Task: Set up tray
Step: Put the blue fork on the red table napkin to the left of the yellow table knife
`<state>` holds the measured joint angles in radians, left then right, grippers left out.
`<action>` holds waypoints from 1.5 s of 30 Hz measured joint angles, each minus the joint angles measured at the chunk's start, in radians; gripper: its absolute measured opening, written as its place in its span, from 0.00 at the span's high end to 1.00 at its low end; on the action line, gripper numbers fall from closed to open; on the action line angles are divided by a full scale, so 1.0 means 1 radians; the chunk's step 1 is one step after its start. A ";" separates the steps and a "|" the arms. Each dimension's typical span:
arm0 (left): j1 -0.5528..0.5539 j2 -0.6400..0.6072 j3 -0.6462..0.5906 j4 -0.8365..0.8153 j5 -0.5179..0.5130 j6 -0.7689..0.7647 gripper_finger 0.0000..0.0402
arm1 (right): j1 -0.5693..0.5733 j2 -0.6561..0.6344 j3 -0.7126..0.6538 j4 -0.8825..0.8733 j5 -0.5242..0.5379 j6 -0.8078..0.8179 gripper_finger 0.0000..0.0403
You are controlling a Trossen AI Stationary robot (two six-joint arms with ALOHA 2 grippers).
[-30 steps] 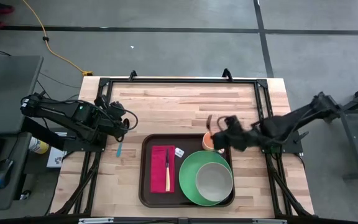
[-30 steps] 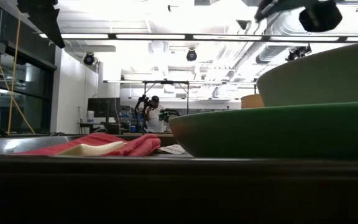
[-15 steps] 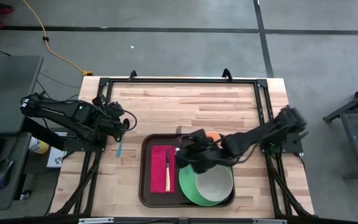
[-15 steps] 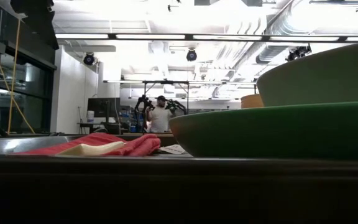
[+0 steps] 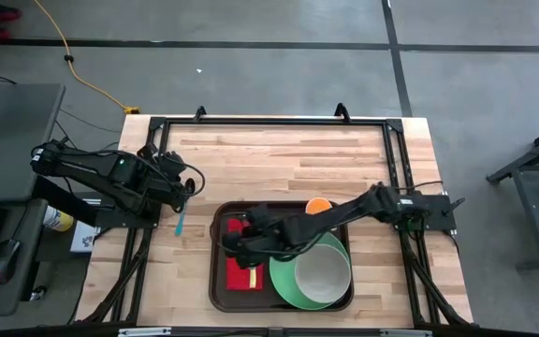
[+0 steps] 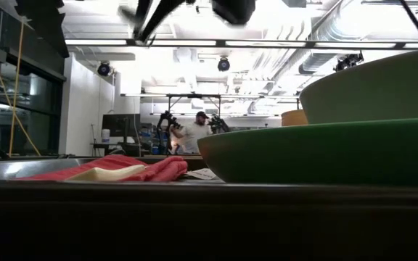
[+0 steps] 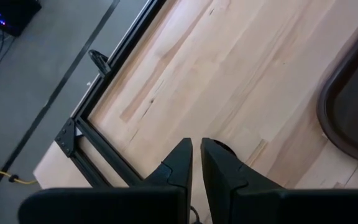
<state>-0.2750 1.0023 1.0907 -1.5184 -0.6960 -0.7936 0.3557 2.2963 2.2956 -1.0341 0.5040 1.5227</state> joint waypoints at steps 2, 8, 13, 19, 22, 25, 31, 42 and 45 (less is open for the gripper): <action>0.000 0.000 0.000 0.000 -0.002 -0.019 0.83 | -0.003 0.034 0.006 0.006 -0.032 0.022 1.00; 0.000 0.000 0.000 0.000 -0.003 -0.027 0.83 | -0.012 0.060 -0.035 0.038 -0.082 0.075 1.00; 0.000 0.000 0.000 0.001 -0.014 -0.033 0.83 | -0.040 0.062 -0.145 0.213 -0.135 0.080 1.00; 0.000 0.001 0.000 0.000 -0.021 -0.053 0.83 | -0.047 0.062 -0.275 0.371 -0.208 0.142 1.00; 0.000 0.001 0.000 0.000 -0.021 -0.053 0.83 | -0.041 0.062 -0.291 0.406 -0.224 0.155 1.00; 0.000 0.001 0.000 0.000 -0.021 -0.053 0.83 | -0.039 0.062 -0.290 0.412 -0.218 0.156 1.00; 0.000 0.001 0.000 0.000 -0.020 -0.053 0.83 | -0.032 0.062 -0.290 0.394 -0.221 0.178 1.00; 0.000 0.001 0.000 0.001 -0.021 -0.101 0.83 | -0.030 0.061 -0.290 0.340 -0.260 0.232 1.00; 0.000 0.001 0.000 0.001 -0.021 -0.102 0.83 | -0.031 0.061 -0.290 0.339 -0.268 0.236 1.00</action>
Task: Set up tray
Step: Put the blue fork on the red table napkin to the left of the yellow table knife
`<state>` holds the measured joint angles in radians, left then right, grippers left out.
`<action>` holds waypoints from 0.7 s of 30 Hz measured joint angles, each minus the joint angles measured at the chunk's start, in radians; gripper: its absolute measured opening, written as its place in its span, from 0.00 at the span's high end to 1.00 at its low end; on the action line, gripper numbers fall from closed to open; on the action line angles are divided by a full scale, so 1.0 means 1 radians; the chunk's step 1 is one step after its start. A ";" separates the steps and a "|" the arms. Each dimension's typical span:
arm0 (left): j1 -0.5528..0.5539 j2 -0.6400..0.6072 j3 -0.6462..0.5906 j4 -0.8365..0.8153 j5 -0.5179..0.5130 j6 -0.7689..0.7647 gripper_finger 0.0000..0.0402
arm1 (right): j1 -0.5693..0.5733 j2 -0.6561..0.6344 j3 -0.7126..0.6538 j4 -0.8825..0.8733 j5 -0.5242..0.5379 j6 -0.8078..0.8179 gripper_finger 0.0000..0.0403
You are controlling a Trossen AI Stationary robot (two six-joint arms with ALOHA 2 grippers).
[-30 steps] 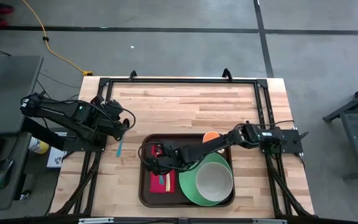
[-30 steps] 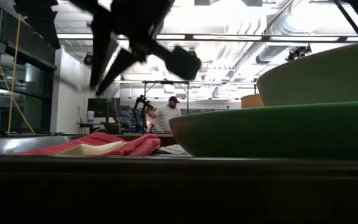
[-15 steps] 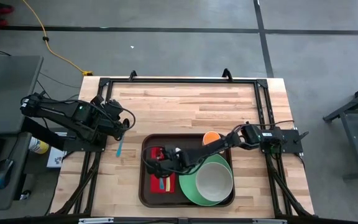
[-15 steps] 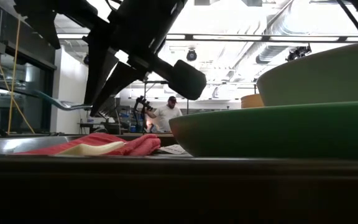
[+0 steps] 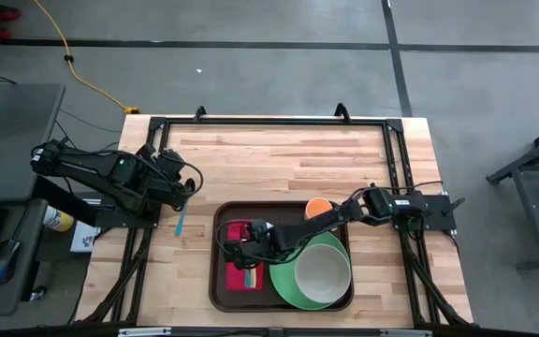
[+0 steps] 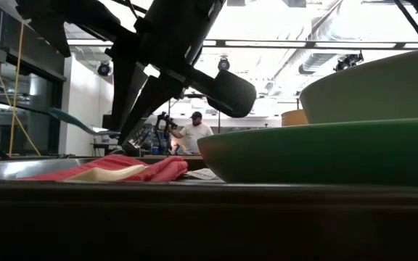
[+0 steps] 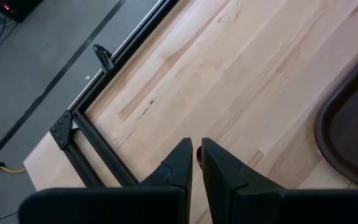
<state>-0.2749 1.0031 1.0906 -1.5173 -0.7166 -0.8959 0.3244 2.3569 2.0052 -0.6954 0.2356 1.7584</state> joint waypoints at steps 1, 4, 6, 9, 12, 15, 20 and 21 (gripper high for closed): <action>0.000 0.000 0.000 0.000 0.000 0.000 0.83 | 0.000 0.000 0.000 0.002 0.000 0.001 1.00; 0.000 0.000 0.000 0.000 0.000 0.000 0.83 | -0.001 0.000 0.000 0.002 -0.004 0.014 1.00; 0.000 0.000 0.000 0.000 0.000 0.000 0.83 | -0.002 0.000 0.000 0.004 -0.003 0.015 1.00; 0.000 0.000 0.000 0.000 0.000 -0.003 0.83 | -0.004 0.000 0.000 0.005 -0.002 0.019 1.00; 0.000 0.000 0.000 0.001 0.000 -0.003 0.83 | -0.004 0.000 0.000 0.005 0.000 0.022 1.00; 0.000 0.000 0.000 0.001 -0.001 -0.003 0.83 | -0.004 0.000 0.000 0.004 0.000 0.023 1.00; 0.000 0.000 0.000 0.000 -0.001 -0.003 0.83 | -0.004 0.000 0.000 0.005 0.003 0.024 1.00; 0.000 0.000 0.000 0.000 -0.001 -0.003 0.83 | -0.005 0.000 0.000 0.005 0.004 0.024 1.00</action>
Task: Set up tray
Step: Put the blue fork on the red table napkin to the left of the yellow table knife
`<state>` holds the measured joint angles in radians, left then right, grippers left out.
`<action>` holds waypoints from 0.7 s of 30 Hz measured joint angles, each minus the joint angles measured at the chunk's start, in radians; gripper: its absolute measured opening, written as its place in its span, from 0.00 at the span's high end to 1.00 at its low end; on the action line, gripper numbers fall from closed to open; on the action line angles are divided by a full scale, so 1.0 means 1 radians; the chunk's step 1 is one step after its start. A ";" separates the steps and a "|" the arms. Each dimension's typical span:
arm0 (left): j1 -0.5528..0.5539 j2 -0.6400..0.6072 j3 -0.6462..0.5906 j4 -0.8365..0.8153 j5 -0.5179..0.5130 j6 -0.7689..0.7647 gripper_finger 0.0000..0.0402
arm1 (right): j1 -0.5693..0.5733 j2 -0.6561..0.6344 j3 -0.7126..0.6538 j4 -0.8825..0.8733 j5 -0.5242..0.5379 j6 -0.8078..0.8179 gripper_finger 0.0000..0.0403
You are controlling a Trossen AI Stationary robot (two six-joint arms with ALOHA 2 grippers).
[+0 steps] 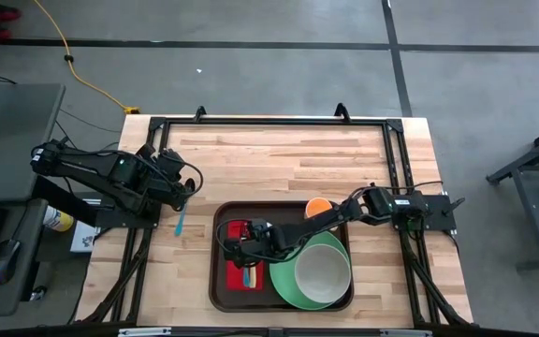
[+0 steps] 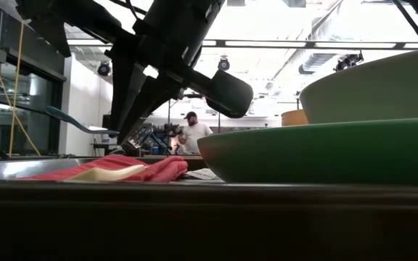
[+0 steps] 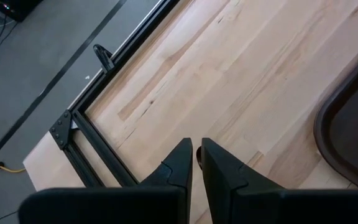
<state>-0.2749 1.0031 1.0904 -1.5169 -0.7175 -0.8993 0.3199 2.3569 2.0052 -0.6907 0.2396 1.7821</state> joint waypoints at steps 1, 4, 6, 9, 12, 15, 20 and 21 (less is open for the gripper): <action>0.000 0.000 0.000 0.000 0.000 0.000 0.83 | 0.000 0.000 0.000 0.000 0.000 0.000 1.00; 0.000 0.000 0.000 0.000 0.000 0.000 0.83 | 0.000 0.000 0.000 0.000 0.001 0.000 1.00; 0.000 0.000 0.000 0.000 -0.001 0.000 0.83 | 0.000 0.000 0.000 0.001 0.003 -0.001 1.00; 0.000 0.000 0.000 0.000 -0.001 0.000 0.83 | 0.000 0.000 0.000 0.005 0.004 -0.003 1.00; 0.000 0.000 0.000 0.000 -0.001 0.000 0.83 | 0.000 0.000 0.000 0.006 0.003 -0.004 1.00; 0.000 0.000 0.000 0.000 -0.001 0.000 0.83 | 0.000 0.000 0.000 0.014 0.001 -0.005 1.00; 0.000 0.000 0.000 0.000 -0.001 0.000 0.83 | 0.003 0.000 0.000 0.014 -0.007 -0.002 1.00; 0.000 0.000 0.000 0.000 -0.001 0.001 0.83 | 0.003 0.000 0.000 0.014 -0.008 -0.002 1.00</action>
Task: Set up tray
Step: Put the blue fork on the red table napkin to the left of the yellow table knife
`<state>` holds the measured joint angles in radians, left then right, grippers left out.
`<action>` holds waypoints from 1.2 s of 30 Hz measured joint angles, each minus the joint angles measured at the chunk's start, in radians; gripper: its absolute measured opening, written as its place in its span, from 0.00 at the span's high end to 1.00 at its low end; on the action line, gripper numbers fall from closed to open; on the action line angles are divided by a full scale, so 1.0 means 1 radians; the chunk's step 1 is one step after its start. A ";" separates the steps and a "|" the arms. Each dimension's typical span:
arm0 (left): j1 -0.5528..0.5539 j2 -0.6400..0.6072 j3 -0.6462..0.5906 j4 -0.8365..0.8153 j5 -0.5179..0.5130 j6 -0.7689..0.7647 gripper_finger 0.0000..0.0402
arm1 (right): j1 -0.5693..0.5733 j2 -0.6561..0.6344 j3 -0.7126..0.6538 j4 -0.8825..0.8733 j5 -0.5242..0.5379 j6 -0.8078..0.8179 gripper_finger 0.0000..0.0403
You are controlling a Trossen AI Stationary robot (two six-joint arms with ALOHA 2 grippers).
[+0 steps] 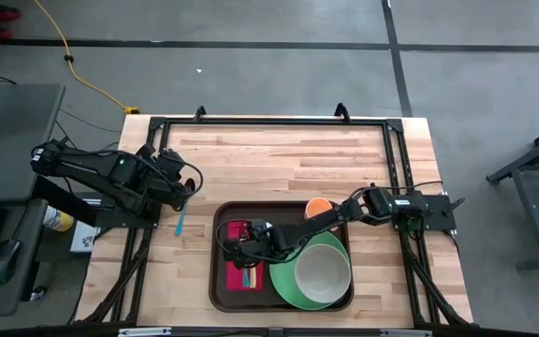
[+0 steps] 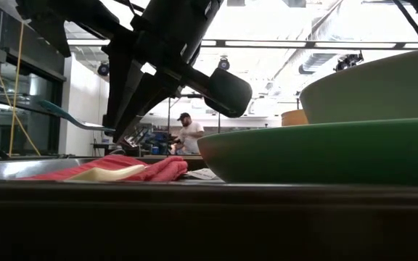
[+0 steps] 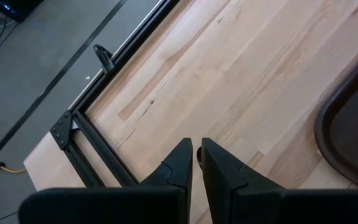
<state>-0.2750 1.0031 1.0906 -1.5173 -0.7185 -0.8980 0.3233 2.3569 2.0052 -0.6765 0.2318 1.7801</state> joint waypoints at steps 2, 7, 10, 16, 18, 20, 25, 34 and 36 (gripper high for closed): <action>0.000 0.000 0.000 0.000 0.000 0.002 0.83 | 0.000 0.000 0.000 0.000 0.000 0.000 1.00; 0.000 0.000 0.000 0.000 0.000 0.003 0.83 | 0.000 0.008 0.000 0.001 -0.008 0.004 1.00; 0.000 0.000 0.000 -0.001 0.000 0.003 0.83 | 0.000 0.026 0.000 0.004 -0.033 0.016 1.00; 0.000 0.000 0.000 -0.004 0.000 0.003 0.83 | -0.002 0.029 0.000 0.012 -0.022 0.013 1.00; 0.000 0.000 0.000 -0.004 0.000 0.003 0.83 | -0.003 0.029 0.000 0.007 -0.021 0.011 1.00; 0.000 0.000 0.000 -0.004 0.000 0.003 0.83 | -0.003 0.029 0.000 0.007 -0.018 0.008 1.00; 0.000 0.000 0.000 -0.004 0.001 0.003 0.83 | -0.009 0.029 0.000 0.001 -0.011 -0.003 1.00; 0.000 0.000 0.000 -0.004 0.002 0.014 0.83 | -0.010 0.029 0.000 0.010 -0.010 -0.012 1.00; 0.000 0.000 0.000 -0.005 0.002 0.014 0.83 | -0.010 0.029 0.000 0.023 -0.010 -0.020 1.00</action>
<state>-0.2749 1.0027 1.0904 -1.5219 -0.7166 -0.8845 0.3138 2.3856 2.0056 -0.6536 0.2217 1.7600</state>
